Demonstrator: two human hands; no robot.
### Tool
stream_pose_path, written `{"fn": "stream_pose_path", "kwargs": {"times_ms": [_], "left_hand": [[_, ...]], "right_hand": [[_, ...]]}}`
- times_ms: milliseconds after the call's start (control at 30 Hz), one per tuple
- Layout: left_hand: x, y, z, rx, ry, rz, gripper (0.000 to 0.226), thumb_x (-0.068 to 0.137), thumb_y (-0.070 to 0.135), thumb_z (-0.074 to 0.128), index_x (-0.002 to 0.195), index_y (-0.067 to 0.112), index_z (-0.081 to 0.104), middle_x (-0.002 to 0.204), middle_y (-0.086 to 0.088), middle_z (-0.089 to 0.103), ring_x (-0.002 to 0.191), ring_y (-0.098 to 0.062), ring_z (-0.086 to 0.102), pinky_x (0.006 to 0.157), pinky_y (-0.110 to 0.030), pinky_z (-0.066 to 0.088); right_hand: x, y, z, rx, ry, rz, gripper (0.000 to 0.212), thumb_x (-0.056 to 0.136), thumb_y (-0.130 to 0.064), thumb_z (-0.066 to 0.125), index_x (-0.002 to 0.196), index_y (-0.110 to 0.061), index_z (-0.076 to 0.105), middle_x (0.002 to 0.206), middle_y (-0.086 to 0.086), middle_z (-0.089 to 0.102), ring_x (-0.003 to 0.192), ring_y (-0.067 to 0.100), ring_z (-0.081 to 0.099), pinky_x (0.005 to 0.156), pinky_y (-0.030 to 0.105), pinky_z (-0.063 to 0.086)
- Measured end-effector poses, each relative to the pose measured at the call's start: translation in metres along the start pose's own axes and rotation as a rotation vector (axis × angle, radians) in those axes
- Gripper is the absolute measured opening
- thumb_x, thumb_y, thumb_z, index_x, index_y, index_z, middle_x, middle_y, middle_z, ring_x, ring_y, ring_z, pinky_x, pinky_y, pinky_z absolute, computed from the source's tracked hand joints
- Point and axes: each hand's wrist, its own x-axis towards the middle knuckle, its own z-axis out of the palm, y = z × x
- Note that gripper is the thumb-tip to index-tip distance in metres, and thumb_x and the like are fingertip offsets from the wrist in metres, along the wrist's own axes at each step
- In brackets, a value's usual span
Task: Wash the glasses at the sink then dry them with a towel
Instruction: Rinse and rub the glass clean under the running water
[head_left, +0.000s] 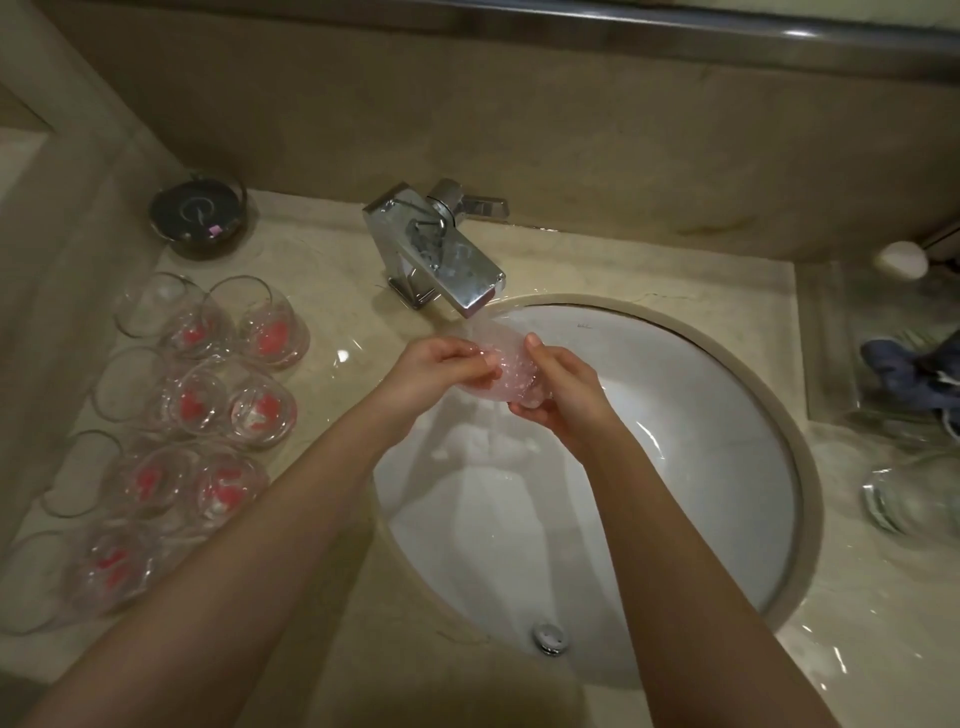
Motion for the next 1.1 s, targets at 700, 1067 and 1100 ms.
{"fn": "stream_pose_path", "kwargs": {"times_ms": [700,1067,1100], "left_hand": [[0.011,0.019,0.001,-0.071,-0.193,0.017,0.016,0.089,0.006,0.062,0.101,0.012,0.070,0.089,-0.002,0.076,0.087,-0.013,0.072,0.083,-0.023,0.054],[0.013,0.023,0.005,-0.130,-0.238,0.119,0.022,0.077,-0.001,0.070,0.086,0.018,0.077,0.085,-0.007,0.076,0.083,-0.017,0.072,0.086,-0.029,0.051],[0.013,0.024,0.005,-0.137,-0.247,0.126,0.026,0.076,0.000,0.072,0.085,0.024,0.079,0.086,-0.007,0.076,0.085,-0.019,0.072,0.085,-0.028,0.052]], "right_hand": [[-0.001,-0.008,-0.016,0.174,-0.231,0.011,0.037,0.092,-0.017,0.063,0.127,-0.006,0.055,0.108,0.017,0.060,0.087,0.025,0.068,0.078,0.030,0.056],[-0.001,-0.015,-0.014,0.218,-0.156,0.144,0.036,0.097,-0.037,0.052,0.112,-0.006,0.060,0.092,0.016,0.068,0.075,0.024,0.068,0.060,0.027,0.057],[-0.001,-0.014,-0.014,0.232,-0.172,0.122,0.029,0.096,-0.031,0.055,0.112,-0.008,0.061,0.095,0.017,0.064,0.077,0.024,0.066,0.062,0.028,0.057]]}}
